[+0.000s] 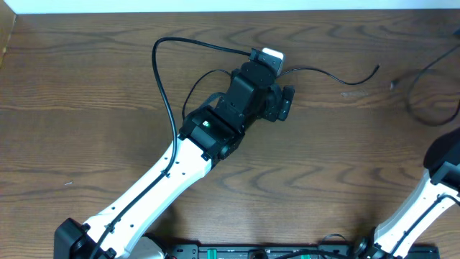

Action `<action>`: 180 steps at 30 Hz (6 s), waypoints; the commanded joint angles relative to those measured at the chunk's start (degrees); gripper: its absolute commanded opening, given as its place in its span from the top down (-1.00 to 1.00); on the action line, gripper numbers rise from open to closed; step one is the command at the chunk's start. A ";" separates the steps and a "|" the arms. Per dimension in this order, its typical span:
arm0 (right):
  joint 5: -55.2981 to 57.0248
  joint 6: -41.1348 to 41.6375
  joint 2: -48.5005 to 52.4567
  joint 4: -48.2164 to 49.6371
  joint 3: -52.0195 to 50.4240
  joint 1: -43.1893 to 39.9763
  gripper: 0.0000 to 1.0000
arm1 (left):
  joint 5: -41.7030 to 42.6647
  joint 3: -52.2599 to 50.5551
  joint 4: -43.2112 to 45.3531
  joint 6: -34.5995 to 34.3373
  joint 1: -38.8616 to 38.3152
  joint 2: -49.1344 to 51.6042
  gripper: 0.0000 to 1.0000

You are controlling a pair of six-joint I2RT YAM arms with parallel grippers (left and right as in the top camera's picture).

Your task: Untangle cables

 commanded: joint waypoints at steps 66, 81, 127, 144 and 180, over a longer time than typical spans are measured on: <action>-6.45 18.38 -5.22 12.17 -32.85 34.38 -0.36 | -7.26 0.37 -13.75 -7.80 17.14 0.26 -0.99; 5.53 42.05 -5.22 32.57 -47.52 42.99 -0.03 | -7.23 0.37 -15.87 -7.80 17.14 0.26 -0.99; -18.27 7.10 -18.32 28.98 -42.10 30.18 0.98 | -7.23 0.33 -17.51 -7.80 17.14 0.31 -0.99; -0.81 -1.55 -33.20 19.61 -15.30 -0.66 0.98 | -7.23 0.33 -17.51 -7.80 17.14 0.33 -0.99; -9.27 -24.28 -4.22 -12.59 -15.26 6.38 -0.99 | -7.23 0.33 -15.58 -7.80 17.14 0.70 -0.99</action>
